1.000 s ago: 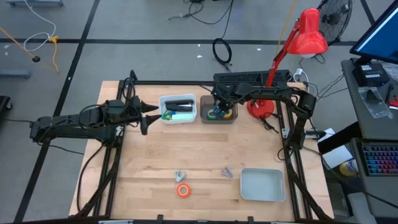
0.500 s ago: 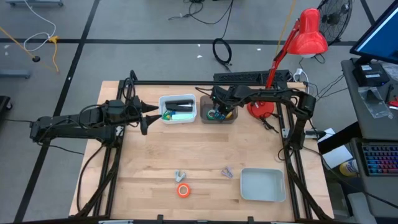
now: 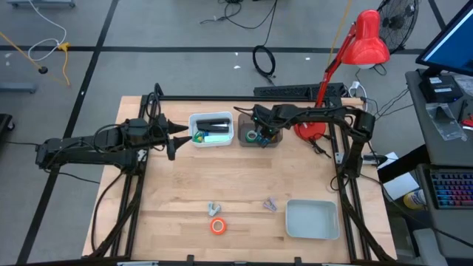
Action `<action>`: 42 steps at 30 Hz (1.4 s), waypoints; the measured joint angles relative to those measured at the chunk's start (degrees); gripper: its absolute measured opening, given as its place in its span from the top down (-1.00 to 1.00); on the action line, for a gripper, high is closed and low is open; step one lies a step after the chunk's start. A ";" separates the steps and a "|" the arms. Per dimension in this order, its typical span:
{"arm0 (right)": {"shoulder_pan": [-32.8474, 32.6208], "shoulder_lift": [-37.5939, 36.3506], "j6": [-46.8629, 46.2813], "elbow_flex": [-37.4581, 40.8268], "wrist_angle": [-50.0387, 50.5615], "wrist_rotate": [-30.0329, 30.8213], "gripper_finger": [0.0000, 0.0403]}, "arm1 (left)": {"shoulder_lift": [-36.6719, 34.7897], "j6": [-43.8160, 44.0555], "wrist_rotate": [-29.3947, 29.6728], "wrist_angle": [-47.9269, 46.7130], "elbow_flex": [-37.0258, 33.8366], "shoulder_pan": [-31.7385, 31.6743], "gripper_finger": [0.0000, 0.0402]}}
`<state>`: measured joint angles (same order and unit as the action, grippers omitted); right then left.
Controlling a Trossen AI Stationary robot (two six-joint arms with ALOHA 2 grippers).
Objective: Pick and place Stapler, Stapler remover, tape
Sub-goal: Put the blue tape into the black bin, then put the orange tape into the black bin
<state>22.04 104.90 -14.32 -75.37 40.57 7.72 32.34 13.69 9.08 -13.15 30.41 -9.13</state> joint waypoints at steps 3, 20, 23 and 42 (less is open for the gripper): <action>-0.02 0.00 -0.01 0.02 -0.01 -0.03 0.68 | 0.00 0.10 0.00 0.00 0.00 0.02 -0.13; -0.04 -1.27 0.30 0.02 0.35 -0.23 0.16 | 0.00 0.28 0.00 0.00 0.00 0.01 -0.13; 0.10 -2.95 0.40 0.06 1.01 -0.17 0.06 | 0.00 0.31 0.00 0.00 0.00 0.00 -0.13; -5.19 -20.07 6.44 -0.01 -7.62 -14.16 0.10 | 0.02 9.58 -1.66 -0.01 -0.02 0.30 -0.13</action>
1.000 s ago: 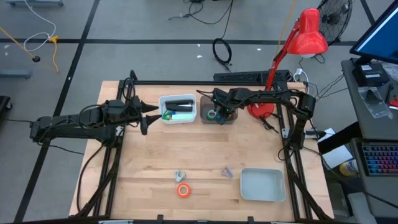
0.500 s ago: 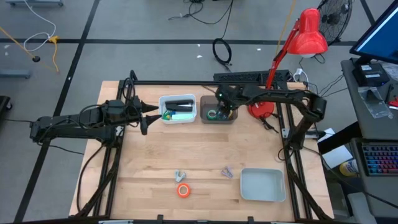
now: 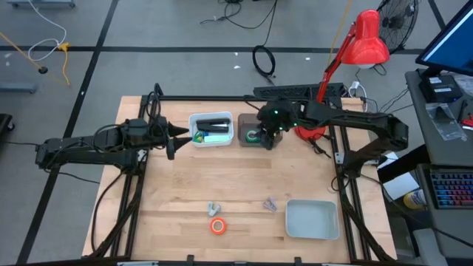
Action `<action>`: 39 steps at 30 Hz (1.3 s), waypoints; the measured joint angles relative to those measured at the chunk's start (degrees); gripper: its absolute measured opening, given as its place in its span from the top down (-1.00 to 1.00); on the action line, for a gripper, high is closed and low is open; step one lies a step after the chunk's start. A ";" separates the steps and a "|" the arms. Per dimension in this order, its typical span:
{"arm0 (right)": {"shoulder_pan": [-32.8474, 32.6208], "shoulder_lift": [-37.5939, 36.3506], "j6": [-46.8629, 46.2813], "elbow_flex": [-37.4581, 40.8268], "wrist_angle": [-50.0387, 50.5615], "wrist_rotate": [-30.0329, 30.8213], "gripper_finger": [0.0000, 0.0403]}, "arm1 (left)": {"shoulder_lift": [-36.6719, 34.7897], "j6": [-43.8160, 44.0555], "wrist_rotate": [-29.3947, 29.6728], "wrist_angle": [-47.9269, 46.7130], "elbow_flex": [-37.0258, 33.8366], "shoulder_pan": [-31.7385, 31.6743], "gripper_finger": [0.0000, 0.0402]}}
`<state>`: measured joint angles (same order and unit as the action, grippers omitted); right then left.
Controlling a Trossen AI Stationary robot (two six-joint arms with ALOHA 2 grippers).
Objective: Pick and place Stapler, Stapler remover, tape
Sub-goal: Put the orange tape into the black bin
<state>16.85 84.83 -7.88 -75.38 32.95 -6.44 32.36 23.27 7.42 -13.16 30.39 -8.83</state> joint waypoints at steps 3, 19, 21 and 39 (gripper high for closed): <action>-0.76 -2.26 2.18 0.11 0.69 -2.42 0.22 | 0.00 1.51 -1.80 -0.03 0.00 0.43 -0.13; -3.21 -27.39 -7.68 23.42 -14.21 2.41 0.93 | 0.71 10.60 -2.45 3.20 -0.02 5.32 -0.13; -3.63 -31.54 -9.58 28.33 -19.16 3.46 0.92 | 1.57 10.66 -2.45 6.27 -0.02 6.04 -0.13; -3.79 -57.27 -15.50 45.92 -29.48 3.44 0.97 | 15.62 12.74 -1.85 8.28 10.64 18.00 -0.13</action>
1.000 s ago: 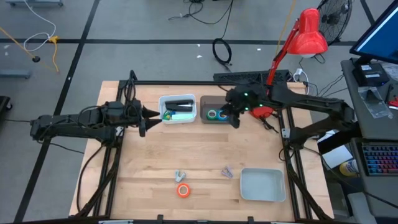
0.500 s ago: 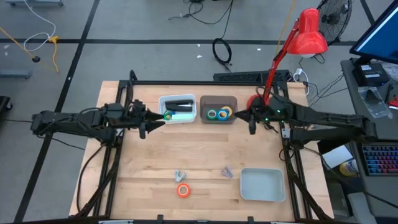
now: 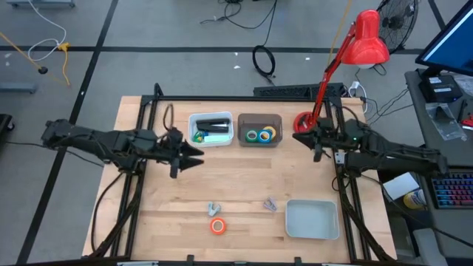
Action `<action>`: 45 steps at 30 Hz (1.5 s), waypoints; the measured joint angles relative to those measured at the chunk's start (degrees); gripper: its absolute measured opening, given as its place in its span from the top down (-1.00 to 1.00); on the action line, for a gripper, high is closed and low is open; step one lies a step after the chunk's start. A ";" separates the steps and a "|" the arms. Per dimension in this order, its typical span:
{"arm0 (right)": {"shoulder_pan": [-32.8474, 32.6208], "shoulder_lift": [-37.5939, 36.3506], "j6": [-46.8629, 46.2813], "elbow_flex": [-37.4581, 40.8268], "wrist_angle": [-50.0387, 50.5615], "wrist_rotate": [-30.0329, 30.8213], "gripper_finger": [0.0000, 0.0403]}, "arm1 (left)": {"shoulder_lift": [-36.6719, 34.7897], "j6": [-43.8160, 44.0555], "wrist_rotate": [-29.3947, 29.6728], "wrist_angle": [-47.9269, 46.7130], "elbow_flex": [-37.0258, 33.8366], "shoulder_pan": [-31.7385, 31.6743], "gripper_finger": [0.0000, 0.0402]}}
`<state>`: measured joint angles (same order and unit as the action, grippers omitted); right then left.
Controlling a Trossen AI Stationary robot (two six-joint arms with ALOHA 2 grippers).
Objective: Pick and place Stapler, Stapler remover, tape
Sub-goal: Put the orange tape into the black bin
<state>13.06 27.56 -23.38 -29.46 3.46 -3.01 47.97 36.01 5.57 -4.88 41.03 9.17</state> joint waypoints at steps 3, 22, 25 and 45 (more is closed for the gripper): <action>0.00 -2.46 0.01 0.51 0.02 -0.02 0.98 | 3.51 2.26 1.66 -5.40 3.42 3.67 -0.13; -0.04 -10.77 -3.67 6.81 -0.27 -6.67 0.98 | 31.99 20.28 2.97 -17.70 15.53 20.54 -0.13; -0.04 -11.43 -4.46 7.92 -1.24 -7.58 0.98 | 37.30 19.28 2.87 -22.62 19.95 21.34 -0.13; -0.04 -11.84 -5.95 10.41 -6.63 -17.80 0.98 | 57.87 64.67 -5.83 -35.76 39.06 21.86 -0.13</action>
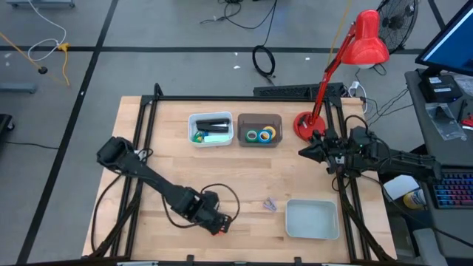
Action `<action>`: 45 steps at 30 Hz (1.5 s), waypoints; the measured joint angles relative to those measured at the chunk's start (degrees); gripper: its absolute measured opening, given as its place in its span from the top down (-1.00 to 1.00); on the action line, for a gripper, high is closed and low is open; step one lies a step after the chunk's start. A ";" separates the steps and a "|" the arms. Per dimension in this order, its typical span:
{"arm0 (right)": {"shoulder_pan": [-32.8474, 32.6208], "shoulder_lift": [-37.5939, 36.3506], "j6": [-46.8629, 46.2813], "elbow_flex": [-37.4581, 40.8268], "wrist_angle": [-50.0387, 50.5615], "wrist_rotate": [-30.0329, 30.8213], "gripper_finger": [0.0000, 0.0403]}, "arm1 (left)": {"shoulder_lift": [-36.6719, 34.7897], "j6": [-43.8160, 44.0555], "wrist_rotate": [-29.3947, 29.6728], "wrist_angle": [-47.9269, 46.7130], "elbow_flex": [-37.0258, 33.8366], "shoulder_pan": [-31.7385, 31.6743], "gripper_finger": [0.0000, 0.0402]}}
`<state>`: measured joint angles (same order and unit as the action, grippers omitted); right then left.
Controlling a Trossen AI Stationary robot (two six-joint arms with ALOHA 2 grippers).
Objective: Pick and place Stapler, Stapler remover, tape
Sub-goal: Put the orange tape into the black bin
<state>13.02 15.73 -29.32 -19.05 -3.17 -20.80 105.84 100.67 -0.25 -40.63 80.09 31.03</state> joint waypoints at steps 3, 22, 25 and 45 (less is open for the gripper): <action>0.02 0.00 0.08 0.00 0.08 -2.42 0.98 | -0.02 7.55 1.37 -1.86 0.00 1.26 -0.13; 0.02 -0.15 2.89 0.00 -0.49 -9.65 0.98 | 7.45 28.55 3.65 1.71 -0.02 3.13 -0.13; 0.01 -0.15 2.95 0.00 -0.49 -9.77 0.98 | 7.45 29.36 3.59 1.15 -0.02 3.13 -0.13; 0.02 -0.14 3.21 0.00 -0.47 -9.76 0.98 | 11.21 29.29 -5.12 3.75 -0.09 1.57 -0.13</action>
<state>13.03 15.59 -26.11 -19.05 -3.64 -30.57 117.05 129.96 -5.38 -36.88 80.01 32.60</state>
